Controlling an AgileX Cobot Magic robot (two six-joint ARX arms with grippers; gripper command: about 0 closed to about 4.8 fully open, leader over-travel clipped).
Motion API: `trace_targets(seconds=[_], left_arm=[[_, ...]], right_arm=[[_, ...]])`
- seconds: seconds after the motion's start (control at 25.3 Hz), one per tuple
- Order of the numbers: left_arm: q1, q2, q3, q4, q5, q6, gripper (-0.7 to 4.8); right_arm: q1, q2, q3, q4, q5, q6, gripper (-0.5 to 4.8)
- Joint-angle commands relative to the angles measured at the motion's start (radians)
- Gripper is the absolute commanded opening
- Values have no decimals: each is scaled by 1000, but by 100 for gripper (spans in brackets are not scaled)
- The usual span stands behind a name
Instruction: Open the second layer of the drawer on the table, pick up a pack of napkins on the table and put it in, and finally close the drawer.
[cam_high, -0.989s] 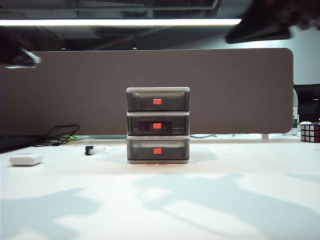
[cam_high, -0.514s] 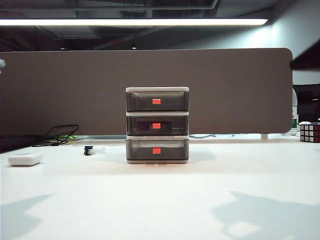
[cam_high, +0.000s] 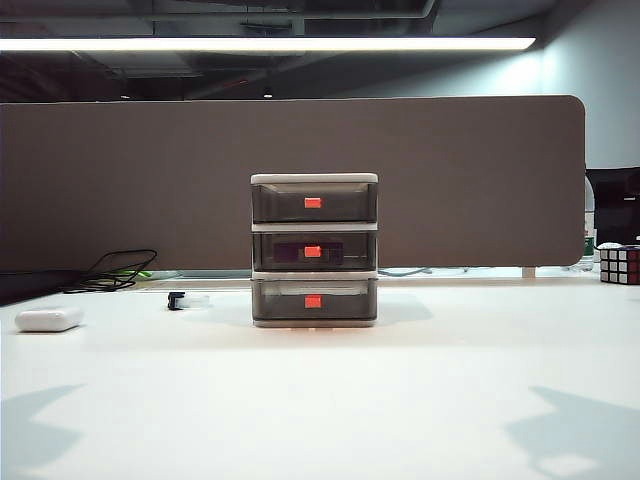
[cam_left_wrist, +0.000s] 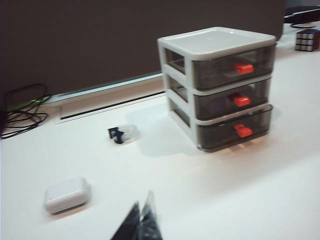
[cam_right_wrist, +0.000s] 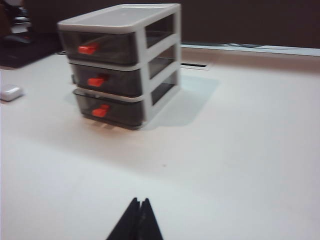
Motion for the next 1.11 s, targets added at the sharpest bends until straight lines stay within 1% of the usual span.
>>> trace_targets(seconds=[0.04,0.08,0.12,0.2,0.24,0.36,0.44,0.51,0.63,0.71,0.75,1.11], left_arm=[[37,0,4,8,-19,30,-4],[89,0,4,15,7,29,-4],[143,0,4,27,53,24,-4],[220,0,4,49,128,14,-4],[300,0,4,61,190,-6,-4],[399,0,4,76,230,-40,-4],[448,0,5,83,235,-71,-4],[473,0,5,87,245,-102,-2],[476,0,5,87,260,-108,-2],[476,0,5,87,291,-114,-2],[476,0,5,85,317,-132,-3],[476,0,5,85,320,-132,-2]], right_arm=[[-53,-11,-6,11,10,-15,-4],[-99,-11,-6,10,6,-28,-4],[-141,-12,-6,12,-3,-32,-4],[-204,-12,-6,14,-45,-32,-4],[-251,-12,-6,20,-60,-31,-4],[-305,-12,-6,54,-60,-31,-4],[-326,-12,-6,78,-60,-26,-4],[-330,-12,-6,86,-60,-26,-4],[-330,-12,-6,86,-52,-28,-4],[-330,-12,-6,87,-42,-27,-4],[-330,-12,-6,87,-43,-27,-4],[-331,-12,-6,79,-41,-29,-4]])
